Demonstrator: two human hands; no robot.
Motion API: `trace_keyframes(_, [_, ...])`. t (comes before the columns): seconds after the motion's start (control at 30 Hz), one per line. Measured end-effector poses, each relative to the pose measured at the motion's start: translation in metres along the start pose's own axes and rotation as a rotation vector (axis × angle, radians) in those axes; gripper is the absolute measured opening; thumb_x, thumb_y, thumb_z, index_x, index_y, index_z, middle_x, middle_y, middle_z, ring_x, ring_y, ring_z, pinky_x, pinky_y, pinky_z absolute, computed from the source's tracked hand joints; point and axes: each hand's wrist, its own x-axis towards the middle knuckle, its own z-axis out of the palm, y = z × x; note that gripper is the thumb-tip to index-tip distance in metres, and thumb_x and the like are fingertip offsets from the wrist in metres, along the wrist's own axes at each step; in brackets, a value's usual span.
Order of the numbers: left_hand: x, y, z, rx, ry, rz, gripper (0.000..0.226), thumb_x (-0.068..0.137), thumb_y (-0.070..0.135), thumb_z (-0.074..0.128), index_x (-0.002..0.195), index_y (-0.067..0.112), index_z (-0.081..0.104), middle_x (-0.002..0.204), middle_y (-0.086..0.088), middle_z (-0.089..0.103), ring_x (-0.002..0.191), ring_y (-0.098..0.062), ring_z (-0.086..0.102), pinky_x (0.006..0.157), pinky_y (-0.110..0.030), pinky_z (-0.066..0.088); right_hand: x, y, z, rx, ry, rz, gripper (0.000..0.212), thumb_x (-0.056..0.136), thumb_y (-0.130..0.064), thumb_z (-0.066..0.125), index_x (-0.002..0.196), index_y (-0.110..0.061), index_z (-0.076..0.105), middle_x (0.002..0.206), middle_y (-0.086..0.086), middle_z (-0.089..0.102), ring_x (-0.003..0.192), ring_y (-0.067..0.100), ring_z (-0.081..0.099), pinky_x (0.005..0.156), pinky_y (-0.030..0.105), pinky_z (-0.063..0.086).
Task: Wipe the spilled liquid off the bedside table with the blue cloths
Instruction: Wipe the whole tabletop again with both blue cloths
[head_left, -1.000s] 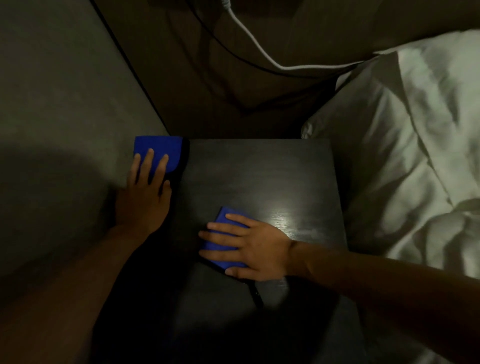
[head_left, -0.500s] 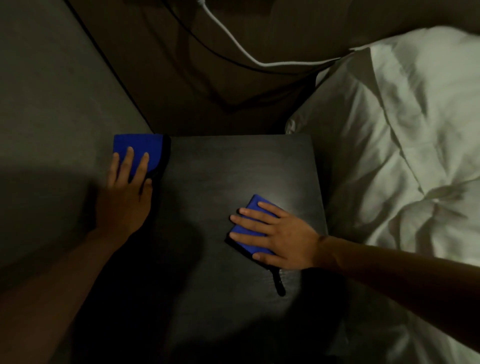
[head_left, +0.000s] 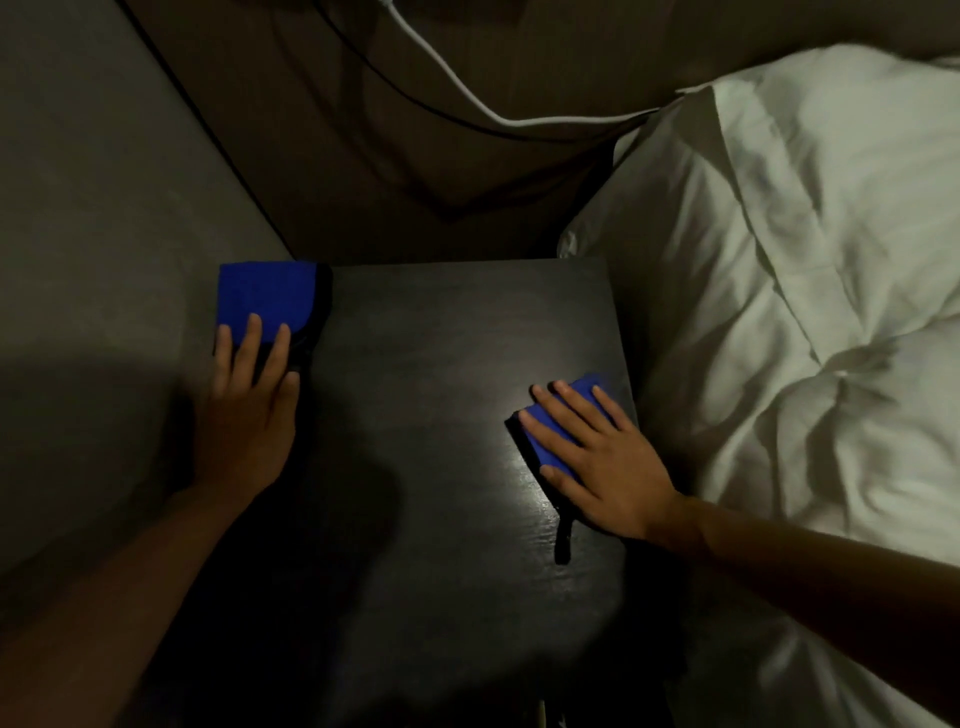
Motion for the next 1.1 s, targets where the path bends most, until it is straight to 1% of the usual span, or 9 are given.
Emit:
trace_keyframes(0.13, [0.001, 0.001, -0.004, 0.003, -0.044, -0.014, 0.057, 0.100, 0.043, 0.017, 0.155, 0.029, 0.015, 0.165, -0.001, 0.004, 0.150, -0.027, -0.004, 0.112, -0.061, 0.022, -0.013, -0.025, 0.008, 0.063, 0.053, 0.290, 0.061, 0.106, -0.053, 0.012, 0.162, -0.029, 0.014, 0.171, 0.002, 0.010, 0.157, 0.021, 0.004, 0.124, 0.054, 0.015])
trace_keyframes(0.2, [0.002, 0.003, -0.005, 0.040, -0.068, -0.009, 0.054, 0.102, 0.033, 0.024, 0.155, 0.024, 0.014, 0.164, -0.005, 0.003, 0.150, -0.030, -0.005, 0.111, -0.063, 0.024, -0.018, -0.042, 0.012, 0.080, 0.080, 0.444, 0.062, 0.106, -0.053, 0.010, 0.162, -0.028, 0.013, 0.171, 0.003, 0.009, 0.157, 0.022, 0.002, 0.125, 0.053, 0.010])
trace_keyframes(0.3, [0.003, 0.001, -0.007, 0.096, -0.111, 0.011, 0.059, 0.100, 0.022, 0.032, 0.155, 0.021, 0.011, 0.164, -0.008, -0.001, 0.150, -0.032, -0.008, 0.110, -0.064, 0.027, -0.019, -0.069, 0.018, 0.120, 0.147, 0.683, 0.061, 0.105, -0.049, 0.016, 0.162, -0.025, 0.015, 0.169, 0.007, 0.013, 0.157, 0.026, 0.007, 0.125, 0.054, 0.011])
trace_keyframes(0.43, [0.007, -0.001, -0.005, 0.147, -0.148, -0.030, 0.063, 0.100, 0.023, 0.034, 0.156, 0.025, 0.006, 0.164, -0.005, -0.006, 0.150, -0.030, -0.011, 0.110, -0.065, 0.027, -0.008, -0.101, 0.022, 0.176, 0.193, 0.957, 0.062, 0.105, -0.045, 0.018, 0.162, -0.022, 0.015, 0.169, 0.010, 0.013, 0.156, 0.028, 0.009, 0.124, 0.056, 0.011])
trace_keyframes(0.6, [0.008, -0.003, -0.002, 0.173, -0.154, -0.056, 0.065, 0.099, 0.028, 0.037, 0.155, 0.032, 0.005, 0.164, -0.001, -0.009, 0.150, -0.028, -0.012, 0.106, -0.068, 0.028, 0.015, -0.146, 0.020, 0.256, 0.259, 1.215, 0.062, 0.105, -0.040, 0.026, 0.161, -0.016, 0.022, 0.166, 0.017, 0.023, 0.155, 0.035, 0.016, 0.122, 0.060, 0.014])
trace_keyframes(0.73, [0.010, 0.000, -0.002, 0.122, -0.153, -0.097, 0.067, 0.100, 0.027, 0.039, 0.154, 0.036, 0.000, 0.164, 0.002, -0.011, 0.149, -0.024, -0.014, 0.109, -0.067, 0.022, 0.034, -0.180, 0.016, 0.330, 0.260, 1.315, 0.063, 0.105, -0.043, 0.024, 0.162, -0.014, 0.020, 0.167, 0.017, 0.019, 0.156, 0.035, 0.011, 0.123, 0.058, 0.007])
trace_keyframes(0.83, [0.010, 0.000, -0.003, 0.096, -0.138, -0.088, 0.068, 0.100, 0.025, 0.041, 0.154, 0.036, 0.001, 0.164, 0.002, -0.010, 0.150, -0.023, -0.014, 0.109, -0.068, 0.019, 0.044, -0.207, 0.015, 0.336, 0.270, 1.301, 0.064, 0.105, -0.043, 0.025, 0.161, -0.012, 0.023, 0.167, 0.018, 0.020, 0.155, 0.036, 0.012, 0.123, 0.057, 0.004])
trace_keyframes(1.0, [0.009, 0.000, -0.007, 0.076, -0.156, -0.090, 0.069, 0.100, 0.020, 0.041, 0.154, 0.037, 0.001, 0.164, 0.004, -0.012, 0.149, -0.021, -0.016, 0.111, -0.065, 0.015, 0.061, -0.246, 0.018, 0.344, 0.300, 1.282, 0.065, 0.105, -0.041, 0.036, 0.161, -0.012, 0.021, 0.167, 0.018, 0.018, 0.156, 0.036, 0.011, 0.123, 0.059, 0.007])
trace_keyframes(1.1, [0.010, 0.003, -0.009, 0.093, -0.168, -0.102, 0.070, 0.099, 0.019, 0.040, 0.154, 0.038, 0.000, 0.164, 0.004, -0.013, 0.150, -0.021, -0.015, 0.112, -0.064, 0.015, 0.072, -0.266, 0.018, 0.340, 0.290, 1.247, 0.066, 0.105, -0.041, 0.038, 0.161, -0.012, 0.020, 0.168, 0.018, 0.016, 0.155, 0.036, 0.012, 0.123, 0.060, 0.011])
